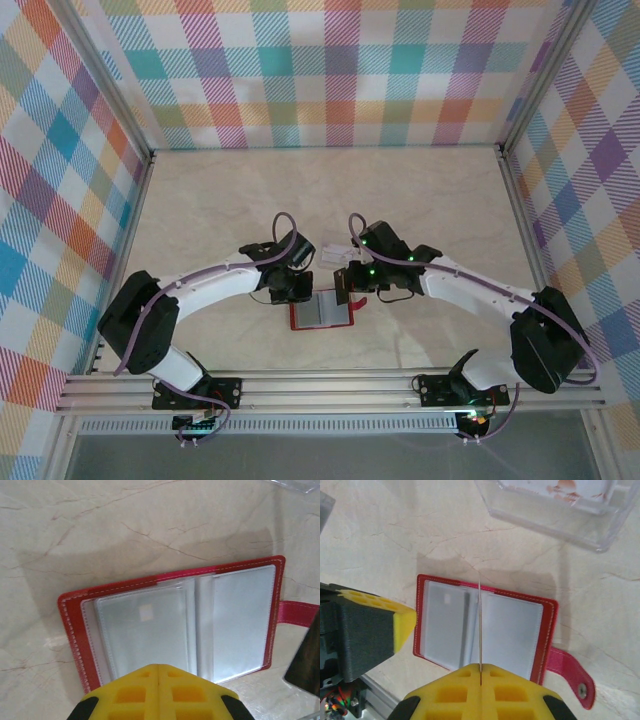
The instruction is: Take the credit cards out of the card holder
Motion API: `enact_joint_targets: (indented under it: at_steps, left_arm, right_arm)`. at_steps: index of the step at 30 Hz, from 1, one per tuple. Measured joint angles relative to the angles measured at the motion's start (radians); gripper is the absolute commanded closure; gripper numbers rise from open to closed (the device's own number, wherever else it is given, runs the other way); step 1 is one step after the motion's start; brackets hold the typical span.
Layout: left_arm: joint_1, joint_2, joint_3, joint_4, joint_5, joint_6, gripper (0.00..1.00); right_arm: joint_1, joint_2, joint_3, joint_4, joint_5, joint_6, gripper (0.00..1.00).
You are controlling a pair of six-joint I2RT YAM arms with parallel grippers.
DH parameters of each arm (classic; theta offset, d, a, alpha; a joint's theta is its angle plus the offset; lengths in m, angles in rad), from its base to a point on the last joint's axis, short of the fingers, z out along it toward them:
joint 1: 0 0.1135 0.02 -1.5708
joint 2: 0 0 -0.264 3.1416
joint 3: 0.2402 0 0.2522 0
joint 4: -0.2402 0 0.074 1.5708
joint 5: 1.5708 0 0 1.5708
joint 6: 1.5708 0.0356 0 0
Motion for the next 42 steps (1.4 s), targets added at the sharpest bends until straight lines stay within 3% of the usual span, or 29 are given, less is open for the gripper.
enact_joint_targets:
  at_steps: [19,31,42]
  left_arm:
    - [0.000,-0.087,0.017,-0.054,-0.050,0.000,0.94]
    - [-0.003,-0.121,0.030,-0.107,-0.086,-0.008,0.94]
    - [-0.018,-0.173,0.033,-0.159,-0.121,-0.030,0.93]
  right_arm:
    - [-0.015,-0.088,0.059,-0.093,0.145,-0.088,0.95]
    - [-0.015,-0.180,-0.099,-0.021,0.247,-0.029,0.96]
    - [-0.015,-0.208,-0.110,0.014,0.283,-0.041,0.96]
